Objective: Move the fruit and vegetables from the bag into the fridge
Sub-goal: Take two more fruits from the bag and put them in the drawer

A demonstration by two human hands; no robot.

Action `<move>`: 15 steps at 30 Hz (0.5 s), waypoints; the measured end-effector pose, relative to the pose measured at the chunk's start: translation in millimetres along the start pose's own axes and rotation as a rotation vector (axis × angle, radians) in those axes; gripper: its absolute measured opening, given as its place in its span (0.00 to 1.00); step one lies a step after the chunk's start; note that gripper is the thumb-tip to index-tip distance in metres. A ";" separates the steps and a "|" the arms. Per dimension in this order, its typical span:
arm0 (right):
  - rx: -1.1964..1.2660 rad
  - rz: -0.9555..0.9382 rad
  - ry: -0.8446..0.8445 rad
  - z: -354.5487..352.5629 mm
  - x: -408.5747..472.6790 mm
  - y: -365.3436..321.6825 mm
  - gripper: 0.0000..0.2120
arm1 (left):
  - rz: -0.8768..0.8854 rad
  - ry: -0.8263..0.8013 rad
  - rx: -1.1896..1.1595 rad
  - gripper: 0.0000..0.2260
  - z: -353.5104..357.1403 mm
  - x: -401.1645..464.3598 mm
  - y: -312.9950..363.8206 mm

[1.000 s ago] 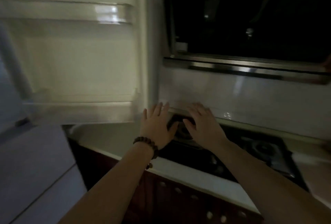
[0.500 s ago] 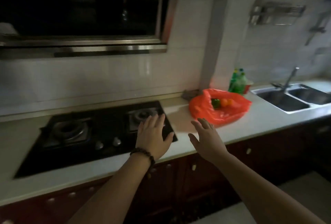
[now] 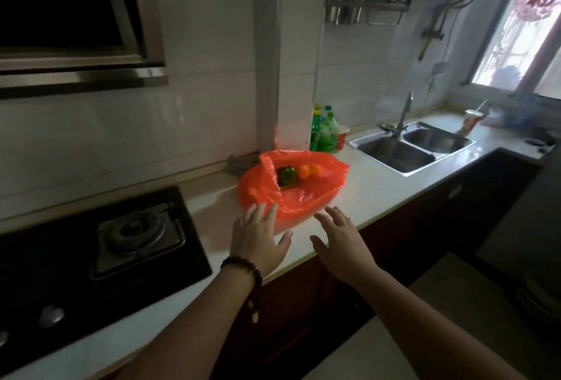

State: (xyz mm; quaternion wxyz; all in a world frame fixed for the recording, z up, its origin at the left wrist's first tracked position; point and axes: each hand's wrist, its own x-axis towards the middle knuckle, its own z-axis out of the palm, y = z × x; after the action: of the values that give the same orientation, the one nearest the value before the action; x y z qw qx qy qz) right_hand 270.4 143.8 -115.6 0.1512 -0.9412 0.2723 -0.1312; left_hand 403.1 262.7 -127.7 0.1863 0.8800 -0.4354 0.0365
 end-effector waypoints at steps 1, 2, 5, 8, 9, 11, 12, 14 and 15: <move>-0.009 -0.002 -0.010 1.0 18.0 12.3 0.27 | 0.001 -0.011 -0.009 0.30 10.3 19.1 3.3; -0.024 -0.005 -0.018 1.2 37.9 24.6 0.27 | 0.001 -0.016 -0.016 0.30 20.4 39.4 6.5; -0.056 -0.022 -0.022 -4.5 106.5 60.3 0.25 | -0.013 -0.024 -0.026 0.30 46.6 106.1 15.3; -0.044 -0.047 -0.026 -10.4 172.7 91.3 0.24 | -0.046 -0.045 -0.042 0.29 61.9 170.8 23.6; -0.040 -0.052 -0.025 -10.8 190.9 101.0 0.24 | -0.053 -0.049 -0.046 0.29 65.8 190.0 25.5; -0.018 -0.048 -0.032 -6.9 220.6 121.3 0.24 | -0.063 -0.056 -0.049 0.29 75.1 224.0 27.7; -0.004 -0.039 -0.044 -3.2 232.0 131.6 0.23 | -0.067 -0.063 -0.049 0.29 80.2 238.5 28.4; 0.027 -0.021 -0.084 6.4 251.1 152.3 0.23 | -0.078 -0.083 -0.038 0.29 92.1 262.1 30.1; 0.041 -0.018 -0.108 11.6 260.5 162.5 0.24 | -0.088 -0.093 -0.034 0.29 98.6 272.4 31.2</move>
State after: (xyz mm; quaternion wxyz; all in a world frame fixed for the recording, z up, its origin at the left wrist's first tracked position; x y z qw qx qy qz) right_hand 410.3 -128.6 -141.3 0.1839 -0.9460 0.2524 -0.0871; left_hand 537.5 4.9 -148.2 0.1823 0.8958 -0.4049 -0.0199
